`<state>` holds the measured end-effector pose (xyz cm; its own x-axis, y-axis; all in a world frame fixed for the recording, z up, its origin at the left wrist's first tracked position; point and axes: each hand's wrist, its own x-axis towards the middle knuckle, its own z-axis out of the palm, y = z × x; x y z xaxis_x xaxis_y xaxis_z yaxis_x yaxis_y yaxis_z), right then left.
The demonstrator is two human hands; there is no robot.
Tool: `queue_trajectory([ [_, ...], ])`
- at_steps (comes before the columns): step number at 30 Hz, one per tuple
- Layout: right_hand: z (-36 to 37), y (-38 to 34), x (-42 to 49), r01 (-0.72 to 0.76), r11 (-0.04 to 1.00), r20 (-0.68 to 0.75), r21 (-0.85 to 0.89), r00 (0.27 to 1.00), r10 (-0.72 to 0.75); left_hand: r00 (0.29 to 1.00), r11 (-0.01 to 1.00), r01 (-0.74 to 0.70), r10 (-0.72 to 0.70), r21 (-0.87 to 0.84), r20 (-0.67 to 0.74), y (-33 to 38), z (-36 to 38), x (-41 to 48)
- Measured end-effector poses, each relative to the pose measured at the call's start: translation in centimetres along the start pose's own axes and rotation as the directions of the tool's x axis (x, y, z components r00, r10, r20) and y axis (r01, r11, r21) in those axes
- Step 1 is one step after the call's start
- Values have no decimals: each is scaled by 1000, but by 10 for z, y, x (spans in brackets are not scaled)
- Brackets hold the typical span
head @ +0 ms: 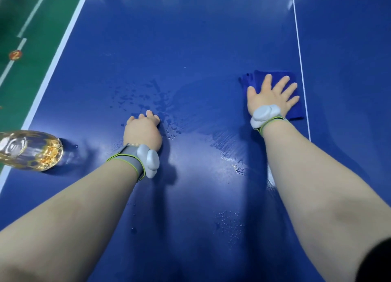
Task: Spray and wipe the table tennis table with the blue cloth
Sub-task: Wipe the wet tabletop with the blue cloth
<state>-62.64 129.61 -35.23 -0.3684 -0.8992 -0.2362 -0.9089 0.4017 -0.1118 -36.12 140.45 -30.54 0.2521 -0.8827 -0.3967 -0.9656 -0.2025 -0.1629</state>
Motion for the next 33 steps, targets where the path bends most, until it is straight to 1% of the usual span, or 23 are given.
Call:
queue_trajectory([
  [2,6,-31,-10,143,990,1,-7,990,-143,1000,1000,-11,11,-9,5,0,0,-2],
  [4,14,-68,-27,300,954,22,-27,954,-299,999,999,-30,31,-38,31,-2,-2,-3],
  [6,24,-107,-52,470,882,62,-33,882,-468,995,997,-45,50,-67,86,-6,-6,0],
  [8,32,-141,-77,624,781,129,-14,776,-618,990,995,-73,82,-74,113,-11,-5,3],
  [9,34,-153,-87,680,733,170,4,722,-670,989,993,-93,101,-75,107,-12,-3,4],
  [10,36,-161,-93,716,698,203,23,680,-704,989,991,-111,118,-78,92,-14,1,4],
  [11,36,-165,-95,732,680,222,43,656,-721,988,989,-123,129,-84,80,-15,4,4],
  [12,35,-164,-94,735,675,225,61,649,-727,988,987,-129,136,-92,79,-16,5,4],
  [14,32,-153,-91,714,696,187,70,676,-713,985,983,-135,147,-125,92,-18,5,1],
  [16,31,-134,-86,649,758,137,71,746,-652,981,974,-139,161,-176,111,-20,6,1],
  [19,25,-93,-72,493,868,75,64,864,-497,989,955,-120,139,-272,54,-25,12,-3],
  [21,16,-55,-60,370,928,37,50,928,-372,993,957,-105,116,-270,23,-27,16,-11],
  [23,8,-13,-47,226,973,18,49,974,-227,995,967,-93,100,-236,17,-30,19,-19],
  [26,1,28,-44,17,998,18,61,1000,-18,995,980,-88,93,-179,19,-36,23,-30],
  [28,2,31,-50,-53,997,24,48,998,52,996,987,-89,91,-133,9,-42,25,-38],
  [30,6,19,-62,-57,998,35,41,998,56,997,993,-83,83,-84,3,-46,23,-48],
  [31,9,10,-71,-35,998,36,44,999,33,997,995,-75,76,-60,21,-49,22,-54],
  [33,17,-10,-93,62,997,15,47,998,-62,994,997,-71,72,-13,83,-48,24,-61],
])
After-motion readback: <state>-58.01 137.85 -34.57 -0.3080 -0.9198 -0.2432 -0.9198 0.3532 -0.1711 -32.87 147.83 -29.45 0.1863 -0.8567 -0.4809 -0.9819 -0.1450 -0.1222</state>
